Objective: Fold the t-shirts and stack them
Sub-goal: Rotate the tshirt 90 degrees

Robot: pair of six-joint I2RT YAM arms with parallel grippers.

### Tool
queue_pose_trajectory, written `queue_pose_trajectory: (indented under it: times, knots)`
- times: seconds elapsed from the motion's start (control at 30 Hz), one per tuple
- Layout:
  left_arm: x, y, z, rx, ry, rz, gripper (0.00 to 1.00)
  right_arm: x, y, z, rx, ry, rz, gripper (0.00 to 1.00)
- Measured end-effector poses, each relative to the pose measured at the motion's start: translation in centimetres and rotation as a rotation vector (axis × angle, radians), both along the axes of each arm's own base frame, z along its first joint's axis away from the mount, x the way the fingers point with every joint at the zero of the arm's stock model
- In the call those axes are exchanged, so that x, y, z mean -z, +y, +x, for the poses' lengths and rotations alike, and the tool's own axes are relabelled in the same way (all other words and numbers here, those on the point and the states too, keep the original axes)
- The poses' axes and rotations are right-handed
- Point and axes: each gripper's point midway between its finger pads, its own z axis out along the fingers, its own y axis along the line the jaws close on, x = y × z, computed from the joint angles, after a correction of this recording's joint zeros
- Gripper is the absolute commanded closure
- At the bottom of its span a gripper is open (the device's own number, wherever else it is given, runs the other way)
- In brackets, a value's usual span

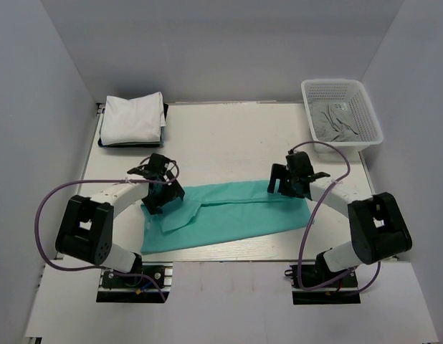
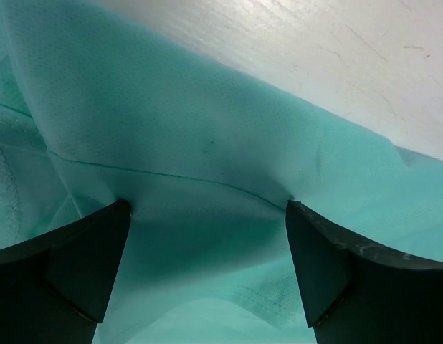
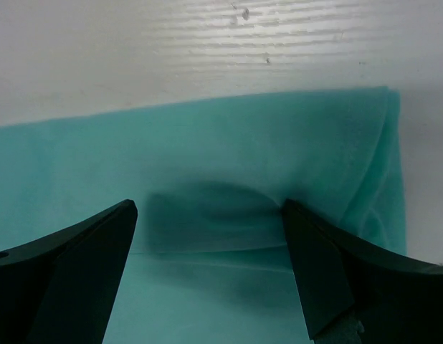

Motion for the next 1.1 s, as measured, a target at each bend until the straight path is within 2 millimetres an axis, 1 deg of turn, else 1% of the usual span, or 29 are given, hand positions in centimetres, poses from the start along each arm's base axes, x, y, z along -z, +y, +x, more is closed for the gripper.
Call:
queue_pose_trajectory:
  times: [0.03,0.1,0.17,0.27,0.3,0.33,0.4,0.43,0.5,0.53,0.57,0.6,0.63,0.67,0.7,0.8,0.87,0.93,1.0,1.1]
  knots:
    - [0.0,0.0,0.1,0.000,0.004,0.001,0.00,0.8,-0.4,-0.9,0.002,0.019,-0.008,0.10]
    - [0.4,-0.1,0.4,0.000,0.031,0.011,0.00,0.5,-0.1,-1.3,0.002,0.000,0.019,0.10]
    - [0.5,-0.4,1.5,0.004,0.061,0.025,0.00,0.6,0.1,-2.0,-0.007,-0.012,0.041,0.10]
    - [0.7,-1.2,4.5,0.018,0.096,0.052,0.00,0.5,0.7,-2.8,-0.038,-0.036,0.062,0.10]
    - [0.8,-1.6,6.3,0.028,0.103,0.066,0.00,0.5,1.2,-3.1,-0.057,-0.040,0.067,0.10]
    - [0.7,-2.0,8.2,0.040,0.108,0.077,0.00,0.5,1.6,-3.5,-0.078,-0.041,0.071,0.10]
    - [0.3,-3.6,13.5,0.072,0.063,0.080,0.00,0.4,3.0,-4.7,-0.146,-0.039,0.081,0.10]
    - [0.1,-4.7,16.4,0.089,0.028,0.078,0.00,0.4,3.8,-5.5,-0.184,-0.034,0.088,0.10]
    - [-0.6,-7.5,24.0,0.124,-0.095,0.044,0.00,0.3,5.5,-7.6,-0.275,-0.025,0.116,0.10]
    - [-1.2,-9.1,27.7,0.143,-0.179,0.012,0.00,0.3,6.3,-8.8,-0.322,-0.017,0.129,0.10]
    - [-1.5,-10.9,30.9,0.163,-0.255,-0.032,0.00,0.2,7.1,-10.0,-0.368,-0.008,0.146,0.10]
    - [-1.9,-12.7,33.9,0.188,-0.351,-0.081,0.00,0.1,7.8,-11.1,-0.411,0.002,0.160,0.10]
    - [-2.2,-14.1,35.6,0.210,-0.417,-0.124,0.00,0.1,8.5,-12.1,-0.454,0.015,0.175,0.10]
    - [-2.5,-15.4,36.8,0.231,-0.474,-0.170,0.00,0.1,9.3,-13.0,-0.493,0.022,0.188,0.10]
    - [-2.7,-16.6,37.4,0.248,-0.518,-0.221,0.00,0.1,10.1,-13.8,-0.534,0.032,0.201,0.10]
    - [-3.3,-19.8,38.5,0.285,-0.602,-0.352,0.00,-0.1,12.6,-15.8,-0.654,0.060,0.238,0.10]
    - [-3.4,-22.4,39.4,0.308,-0.667,-0.450,0.00,-0.3,14.3,-16.9,-0.731,0.084,0.271,0.10]
    - [-3.6,-24.4,39.6,0.333,-0.716,-0.541,0.00,-0.5,15.6,-18.1,-0.807,0.093,0.298,0.10]
    - [-3.8,-25.5,39.3,0.345,-0.737,-0.599,0.00,-0.5,16.6,-19.5,-0.877,0.107,0.320,0.10]
    - [-4.1,-26.9,38.7,0.371,-0.749,-0.643,0.00,-0.6,17.9,-21.0,-0.962,0.119,0.338,0.10]
